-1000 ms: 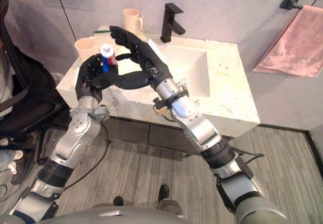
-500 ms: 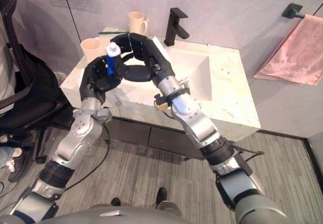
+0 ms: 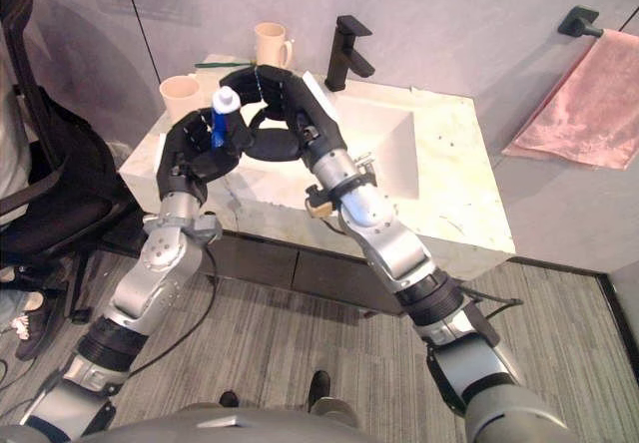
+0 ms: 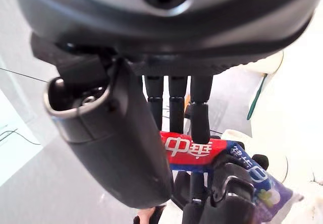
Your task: Organize the bathroom.
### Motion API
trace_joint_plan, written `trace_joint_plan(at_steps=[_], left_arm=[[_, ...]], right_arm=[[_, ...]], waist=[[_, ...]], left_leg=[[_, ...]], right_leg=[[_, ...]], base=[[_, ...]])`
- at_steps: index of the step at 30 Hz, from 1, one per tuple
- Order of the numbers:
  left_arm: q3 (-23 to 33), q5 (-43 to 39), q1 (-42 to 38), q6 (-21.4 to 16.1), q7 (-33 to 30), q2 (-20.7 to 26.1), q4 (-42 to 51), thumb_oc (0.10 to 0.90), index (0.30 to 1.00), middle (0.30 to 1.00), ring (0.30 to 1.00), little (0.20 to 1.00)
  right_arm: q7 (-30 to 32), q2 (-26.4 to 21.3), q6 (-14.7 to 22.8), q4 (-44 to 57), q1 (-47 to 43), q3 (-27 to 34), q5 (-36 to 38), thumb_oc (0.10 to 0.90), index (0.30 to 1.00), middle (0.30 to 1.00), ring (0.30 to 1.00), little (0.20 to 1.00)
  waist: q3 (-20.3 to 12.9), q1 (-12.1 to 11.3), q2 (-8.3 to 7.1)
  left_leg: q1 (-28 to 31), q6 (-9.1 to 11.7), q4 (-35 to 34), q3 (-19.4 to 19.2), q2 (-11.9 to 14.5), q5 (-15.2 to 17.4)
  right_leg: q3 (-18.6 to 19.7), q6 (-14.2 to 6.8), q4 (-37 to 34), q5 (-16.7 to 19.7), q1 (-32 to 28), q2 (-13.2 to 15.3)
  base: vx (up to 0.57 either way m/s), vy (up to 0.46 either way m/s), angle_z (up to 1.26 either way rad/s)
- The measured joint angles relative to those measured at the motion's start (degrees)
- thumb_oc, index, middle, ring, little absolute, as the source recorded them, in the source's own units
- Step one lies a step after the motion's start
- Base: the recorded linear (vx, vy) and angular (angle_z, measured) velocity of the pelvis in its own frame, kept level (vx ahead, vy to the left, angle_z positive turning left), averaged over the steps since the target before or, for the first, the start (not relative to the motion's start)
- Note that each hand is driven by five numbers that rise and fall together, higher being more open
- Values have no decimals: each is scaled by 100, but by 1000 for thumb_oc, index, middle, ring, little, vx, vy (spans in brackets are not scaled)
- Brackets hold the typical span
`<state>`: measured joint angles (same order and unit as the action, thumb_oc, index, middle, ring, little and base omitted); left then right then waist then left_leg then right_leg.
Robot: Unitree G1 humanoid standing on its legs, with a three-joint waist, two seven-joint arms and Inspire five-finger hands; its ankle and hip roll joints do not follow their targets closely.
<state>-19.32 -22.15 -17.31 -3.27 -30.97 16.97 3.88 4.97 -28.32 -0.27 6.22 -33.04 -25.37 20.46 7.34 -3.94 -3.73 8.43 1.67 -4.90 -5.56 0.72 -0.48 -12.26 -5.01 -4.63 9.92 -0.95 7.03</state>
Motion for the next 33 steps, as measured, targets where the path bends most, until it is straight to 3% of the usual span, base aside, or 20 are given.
trace_joint_plan(at_steps=[5,9,12,14,15,18,20,21,22,24,25,27,28,30,33], left_arm=[[786,372,357,-19,-185,80,14,800,900,900,900,900],[1727,449,1155,4,-133,429,10,800,900,900,900,900],[1938,449,1362,16,-15,632,-21,800,900,900,900,900],[1914,451,1346,15,225,712,-57,800,900,900,900,900],[1878,454,1345,15,472,839,-66,800,900,900,900,900],[1862,456,1344,16,736,1005,-174,800,900,900,900,900],[1824,453,1341,19,840,960,-331,800,900,900,900,900],[1760,451,1351,50,912,966,-419,800,900,900,900,900],[1716,449,1323,42,954,961,-480,800,900,900,900,900],[1556,443,1299,41,1065,990,-677,800,900,900,900,900],[1491,436,1310,41,1106,988,-748,800,900,900,900,900],[1366,423,1402,29,1193,1015,-785,800,900,900,900,900],[1366,408,1561,-22,1203,925,-785,800,900,900,900,900],[1345,290,1792,-52,1224,847,-739,800,900,900,900,900],[1327,197,1807,-52,1283,820,-736,800,900,900,900,900]], right_arm=[[292,-363,411,-203,-95,67,-208,400,300,300,300,300],[988,-682,677,-719,-137,647,-211,400,300,300,300,300],[1397,-785,783,-949,-145,1023,-224,400,300,300,300,300],[1667,-992,862,-1134,-175,1117,-257,400,300,300,300,300],[1864,-1085,870,-1371,-211,1270,-454,400,300,300,300,300],[2093,-1226,1033,-1533,-289,1352,-464,400,300,300,300,300],[2154,-1351,1198,-1536,-329,1355,-610,400,300,300,300,300],[2226,-1477,1347,-1491,-396,1355,-682,400,300,300,300,300],[2298,-1594,1460,-1476,-455,1355,-713,400,300,300,300,300],[2516,-1728,1581,-1484,-550,1400,-881,400,300,300,300,300],[2598,-1725,1602,-1483,-545,1415,-887,400,300,300,300,300],[2794,-1675,1602,-1499,-534,1479,-959,400,300,300,300,300],[2906,-1575,1621,-1492,-535,1498,-1151,400,300,300,300,300],[3058,-1506,1620,-1459,-540,1492,-1357,400,300,300,300,300],[3214,-1495,1600,-1491,-554,1496,-1577,400,300,300,300,300]], waist=[[5,-228,-7],[67,-537,-98],[154,-779,-162],[299,-788,-151],[396,-856,-246],[495,-886,-420],[630,-828,-290],[732,-664,-125],[792,-619,-30],[861,-382,65],[866,-336,68],[889,-384,-170],[898,-400,-200],[883,-485,-58],[883,-520,-50]], left_leg=[[-43,13,-2,128,15,-14],[-113,27,1,441,18,-63],[-203,6,36,665,-6,-91],[-228,-26,120,902,-49,-60],[-212,-87,194,1096,-147,15],[-206,-227,221,1496,-329,-51],[-81,-344,144,1790,-254,-119],[-178,-372,198,2001,-116,-120],[-309,-371,294,2139,-39,-86],[-531,-380,415,2568,-13,-43],[-526,-356,409,2655,-41,-25],[-309,-265,330,2766,-371,32],[-118,-194,284,2806,-494,105],[-31,-115,384,2790,-354,285],[54,31,398,2746,-168,439]], right_leg=[[-147,10,1,-24,-47,5],[-423,5,3,-93,-124,58],[-598,-18,45,-111,-183,165],[-646,-68,269,-195,-267,238],[-597,-145,553,-408,-286,369],[-399,-145,628,-544,-410,485],[-219,-215,1309,-777,-187,496],[217,-206,1334,-1115,47,177],[555,-206,1275,-1116,286,-128],[954,-254,912,-1020,768,-583],[952,-214,762,-897,870,-639],[875,-198,382,-810,865,-407],[748,59,395,-224,765,-261],[591,108,312,-57,584,-383],[478,287,220,3,462,-560]], base=[[-30,20,13],[-3,11,38],[59,-19,46],[103,1,79],[140,18,75],[211,33,67],[186,32,70],[255,29,75],[247,-1,89],[183,-31,92],[165,-75,97],[143,-81,59],[88,-32,27],[145,-43,8],[104,-32,-5]])
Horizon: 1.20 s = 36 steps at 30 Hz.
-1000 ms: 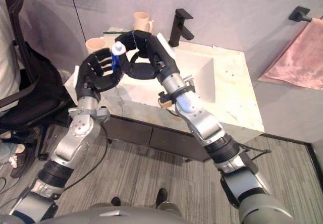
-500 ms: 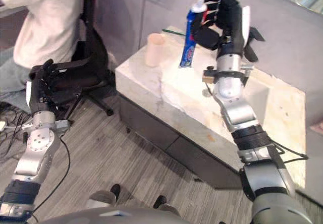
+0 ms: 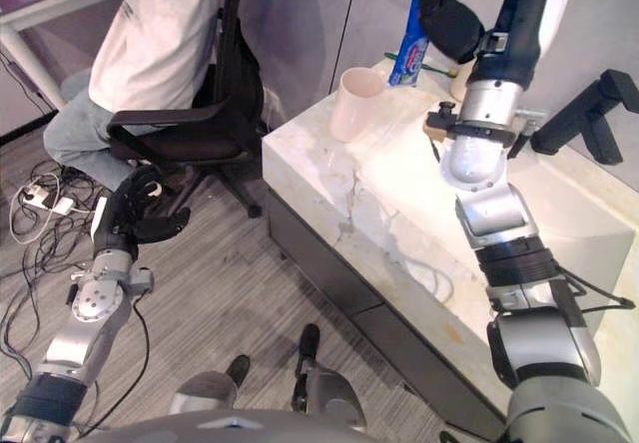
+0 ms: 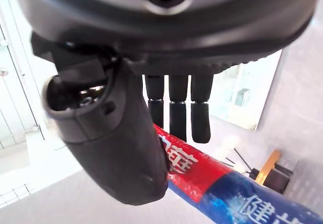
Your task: Organize the bathroom.
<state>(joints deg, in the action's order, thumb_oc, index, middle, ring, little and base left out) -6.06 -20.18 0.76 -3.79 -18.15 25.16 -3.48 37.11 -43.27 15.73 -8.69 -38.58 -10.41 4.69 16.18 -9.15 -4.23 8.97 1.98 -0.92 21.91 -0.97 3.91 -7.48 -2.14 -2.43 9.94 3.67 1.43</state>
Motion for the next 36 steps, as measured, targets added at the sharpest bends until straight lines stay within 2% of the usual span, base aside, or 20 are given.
trace_joint_plan(at_steps=[3,10,15,21,29,36], left_arm=[[-233,-26,-29,-1,84,-6,45,800,900,900,900,900],[-696,-221,-72,-109,107,-64,182,800,900,900,900,900],[-721,-222,-53,-118,38,-61,180,800,900,900,900,900],[-750,-223,-6,-136,-35,-59,181,800,900,900,900,900],[-764,-222,171,-136,-12,-66,183,800,900,900,900,900],[-776,-222,213,-136,-3,-68,183,800,900,900,900,900]], right_arm=[[104,33,5,12,-9,3,1,400,300,300,300,300],[293,392,88,74,16,-9,-439,400,300,300,300,300],[323,603,202,74,70,-13,-443,400,300,300,300,300],[320,683,251,73,291,-28,-447,400,300,300,300,300],[330,952,279,73,476,-23,-444,400,300,300,300,300],[354,1000,384,194,688,82,-562,400,300,300,300,300]], waist=[[0,16,3],[-3,137,25],[-9,120,33],[-11,-16,35],[-52,16,87],[-86,16,110]], left_leg=[[61,17,-23,-198,34,12],[215,22,-46,-365,-79,10],[185,21,-54,-417,-195,10],[137,13,-49,-420,-238,4],[112,12,-25,-420,-233,4],[76,13,-17,-420,-231,4]], right_leg=[[-3,148,-167,103,-118,-53],[-7,103,-205,55,-306,56],[-1,26,-206,1,-306,184],[-29,-21,-206,-31,-305,246],[-53,-27,-206,-36,-305,244],[-69,-28,-206,-37,-290,243]], base=[[74,3,-10],[59,-2,0],[62,2,9],[49,-9,7],[61,-19,2],[16,-8,1]])
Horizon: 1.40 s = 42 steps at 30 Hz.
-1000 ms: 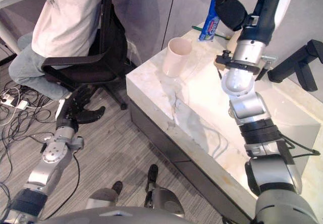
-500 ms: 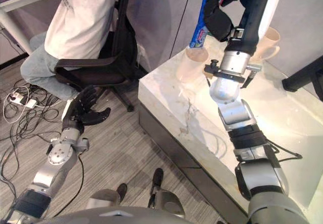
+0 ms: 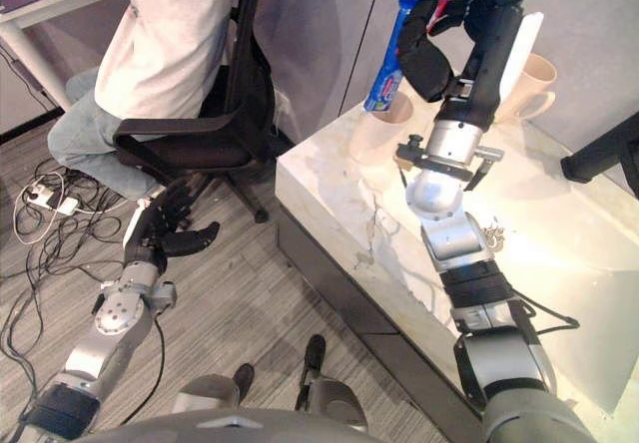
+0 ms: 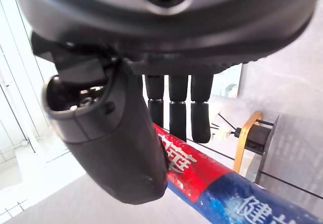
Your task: Organize the bathroom.
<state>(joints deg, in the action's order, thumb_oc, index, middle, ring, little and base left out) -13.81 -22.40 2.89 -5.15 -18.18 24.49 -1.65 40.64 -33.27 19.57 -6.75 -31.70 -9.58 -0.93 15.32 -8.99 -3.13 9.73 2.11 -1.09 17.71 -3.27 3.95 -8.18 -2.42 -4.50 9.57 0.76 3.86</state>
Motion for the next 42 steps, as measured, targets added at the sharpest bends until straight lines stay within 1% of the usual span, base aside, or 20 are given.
trace_joint_plan(at_steps=[5,11,16,18,22,26,33,42], left_arm=[[-73,0,39,-1,6,0,0,800,900,900,900,900],[-113,0,200,-1,42,-8,0,800,900,900,900,900],[-201,0,226,-1,77,-7,0,800,900,900,900,900],[-226,-1,222,-1,81,-7,0,800,900,900,900,900],[-226,-4,218,-1,82,-8,0,800,900,900,900,900],[-226,-5,218,-1,108,-18,0,800,900,900,900,900],[-223,-4,223,0,115,-52,0,800,900,900,900,900],[-208,-8,362,8,209,-51,1,800,900,900,900,900]], right_arm=[[0,-2,1,18,128,0,-96,400,300,300,300,300],[150,-4,1,18,161,11,-98,400,300,300,300,300],[575,-5,0,18,161,108,-118,400,300,300,300,300],[750,-5,0,18,161,242,-119,400,300,300,300,300],[939,-5,0,18,161,394,-119,400,300,300,300,300],[939,-5,-1,18,161,392,-119,400,300,300,300,300],[875,-1,-3,18,222,389,-115,400,300,300,300,300],[651,6,-20,16,611,377,-104,400,300,300,300,300]], waist=[[-134,-5,27],[-171,27,52],[-180,36,68],[-181,13,69],[-199,-19,103],[-235,-30,166],[-238,-46,171],[-240,-133,175]], left_leg=[[-29,-2,1,-5,3,-2],[-31,-2,5,-18,6,-2],[-61,-1,36,-16,6,-3],[-102,-1,75,-13,3,-3],[-134,-1,106,-13,14,-3],[-161,-1,156,-8,6,-3],[-262,0,233,1,21,-2],[-338,-7,275,-20,52,25]], right_leg=[[-11,0,0,-1,25,-2],[-10,-1,-1,-1,24,-3],[-41,0,-2,-1,24,0],[-82,1,-2,-2,24,6],[-124,22,-2,-16,22,-3],[-135,19,-2,-26,17,1],[-270,36,-2,-56,21,1],[-323,66,-2,-75,30,-7]], base=[[21,-14,1],[35,-23,0],[42,-41,4],[43,-48,9],[38,-28,6],[55,-28,2],[62,-35,10],[94,-41,6]])
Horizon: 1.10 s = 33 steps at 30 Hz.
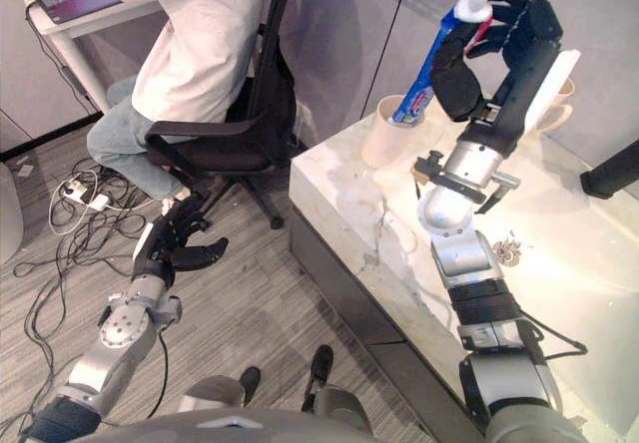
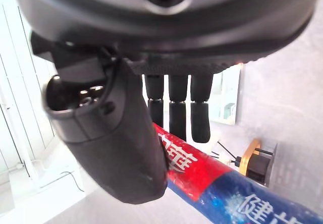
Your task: Organize the bathroom.
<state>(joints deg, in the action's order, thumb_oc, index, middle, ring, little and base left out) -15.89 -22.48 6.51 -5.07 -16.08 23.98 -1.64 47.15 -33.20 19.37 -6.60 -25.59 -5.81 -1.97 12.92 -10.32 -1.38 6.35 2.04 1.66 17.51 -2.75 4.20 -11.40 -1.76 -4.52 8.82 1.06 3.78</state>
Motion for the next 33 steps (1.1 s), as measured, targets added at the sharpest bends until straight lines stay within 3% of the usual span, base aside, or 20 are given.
trace_joint_plan(at_steps=[14,15,16,17,19,20,23,26,33], left_arm=[[27,-17,301,13,141,3,1,800,900,900,900,900],[48,-17,302,13,148,2,1,800,900,900,900,900],[70,-17,301,13,162,2,1,800,900,900,900,900],[78,-15,302,13,175,-2,0,800,900,900,900,900],[83,-15,303,13,177,-1,0,800,900,900,900,900],[122,-13,301,13,185,-4,1,800,900,900,900,900],[119,-8,300,14,186,-13,-1,800,900,900,900,900],[121,6,304,15,184,-37,-2,800,900,900,900,900],[119,8,301,23,177,-57,-2,800,900,900,900,900]], right_arm=[[-365,243,-208,-40,241,5,46,400,300,300,300,300],[-414,252,-216,-40,241,5,47,416,324,324,324,324],[-449,258,-222,-40,241,5,47,471,406,406,406,406],[-487,263,-225,-40,242,5,50,595,592,592,592,592],[-519,263,-232,-40,242,5,53,595,592,592,592,592],[-699,265,-241,-39,325,1,66,800,900,900,900,900],[-921,270,-277,-28,514,2,197,800,900,900,900,900],[-1141,284,-563,-29,724,0,351,800,900,900,900,900],[-1191,333,-884,-27,852,10,531,800,900,900,900,900]], waist=[[-2,-54,8],[-2,-52,8],[-2,-54,8],[-2,-54,8],[-2,-56,8],[-2,-55,8],[3,-45,0],[5,-46,-3],[12,-5,-30]], left_leg=[[-130,9,214,-32,-24,3],[-123,11,206,-37,-19,5],[-125,11,207,-38,-15,5],[-126,11,207,-38,-14,5],[-126,11,208,-39,-15,5],[-127,8,217,-39,-17,8],[-136,5,230,-44,-22,8],[-188,-24,322,-68,-52,31],[-187,-94,356,-225,-71,70]], right_leg=[[-31,21,0,-9,15,1],[-32,26,-1,-13,9,-2],[-32,26,0,-13,9,-3],[-32,26,-1,-12,8,-2],[-32,30,-1,-9,8,-2],[-39,40,0,-6,-5,4],[-26,39,0,-3,-4,2],[45,45,0,10,7,9],[205,28,0,53,29,8]], base=[[68,-32,2],[0,0,0],[0,0,0],[0,0,0],[20,-2,1],[-8,2,4],[-41,15,4],[-33,28,0],[-46,52,-9]])
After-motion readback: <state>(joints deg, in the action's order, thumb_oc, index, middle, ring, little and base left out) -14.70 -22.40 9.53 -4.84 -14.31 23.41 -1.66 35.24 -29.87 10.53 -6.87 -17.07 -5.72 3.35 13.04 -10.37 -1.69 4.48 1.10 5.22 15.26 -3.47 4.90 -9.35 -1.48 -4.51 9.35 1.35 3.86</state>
